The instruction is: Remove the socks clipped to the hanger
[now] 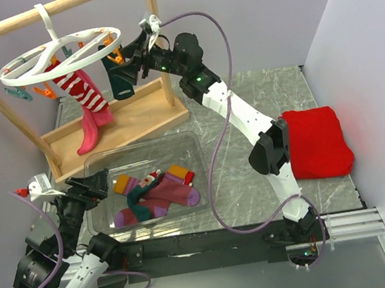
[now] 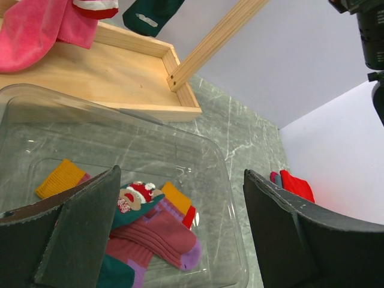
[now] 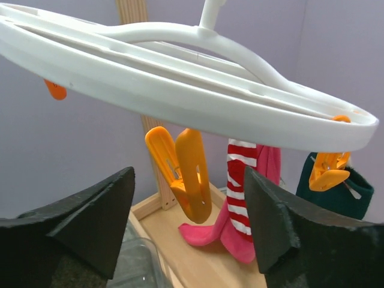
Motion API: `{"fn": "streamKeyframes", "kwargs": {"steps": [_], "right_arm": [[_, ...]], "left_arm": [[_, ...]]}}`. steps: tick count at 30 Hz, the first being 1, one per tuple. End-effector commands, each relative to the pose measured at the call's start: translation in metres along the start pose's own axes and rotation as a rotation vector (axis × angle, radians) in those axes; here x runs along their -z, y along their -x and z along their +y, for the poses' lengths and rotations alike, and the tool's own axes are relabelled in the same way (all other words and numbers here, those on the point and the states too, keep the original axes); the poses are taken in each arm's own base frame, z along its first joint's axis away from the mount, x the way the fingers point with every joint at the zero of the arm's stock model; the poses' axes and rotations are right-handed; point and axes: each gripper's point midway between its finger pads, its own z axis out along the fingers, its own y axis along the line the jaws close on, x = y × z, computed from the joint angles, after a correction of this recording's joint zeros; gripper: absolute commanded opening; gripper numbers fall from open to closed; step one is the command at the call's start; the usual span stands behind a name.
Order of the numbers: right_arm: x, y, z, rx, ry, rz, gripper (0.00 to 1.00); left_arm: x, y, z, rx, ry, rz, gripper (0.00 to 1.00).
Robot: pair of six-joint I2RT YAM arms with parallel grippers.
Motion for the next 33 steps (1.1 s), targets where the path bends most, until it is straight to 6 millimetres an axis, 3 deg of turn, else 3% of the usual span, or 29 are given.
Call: {"fn": "streamKeyframes", "kwargs": {"steps": [1,7,12,17,20,23,26,33], "right_arm": [[-0.003,0.022,0.016,0.022,0.053,-0.049,0.76],[-0.005,0.034,0.035,0.029,0.081,-0.067,0.64],[-0.006,0.048,0.048,0.034,0.097,-0.084,0.59],[-0.008,0.05,0.058,0.038,0.107,-0.071,0.52],[-0.008,0.055,0.066,0.042,0.111,-0.072,0.42],[-0.006,0.061,0.069,0.045,0.106,-0.076,0.44],[-0.006,0.063,0.067,0.049,0.092,-0.076,0.61],[-0.007,0.069,0.067,0.055,0.089,-0.083,0.65]], "left_arm": [[0.001,0.003,-0.006,-0.002,-0.038,-0.015,0.88],[0.002,0.003,-0.006,0.0,-0.043,-0.016,0.88],[0.004,0.005,-0.007,0.004,-0.053,-0.025,0.88],[0.005,0.005,-0.007,0.005,-0.061,-0.025,0.88],[0.006,0.005,-0.008,0.005,-0.064,-0.028,0.88],[0.005,0.005,-0.008,0.005,-0.065,-0.027,0.88],[0.006,0.005,-0.008,0.005,-0.067,-0.025,0.88],[0.006,0.006,-0.008,0.008,-0.069,-0.031,0.88]]}}
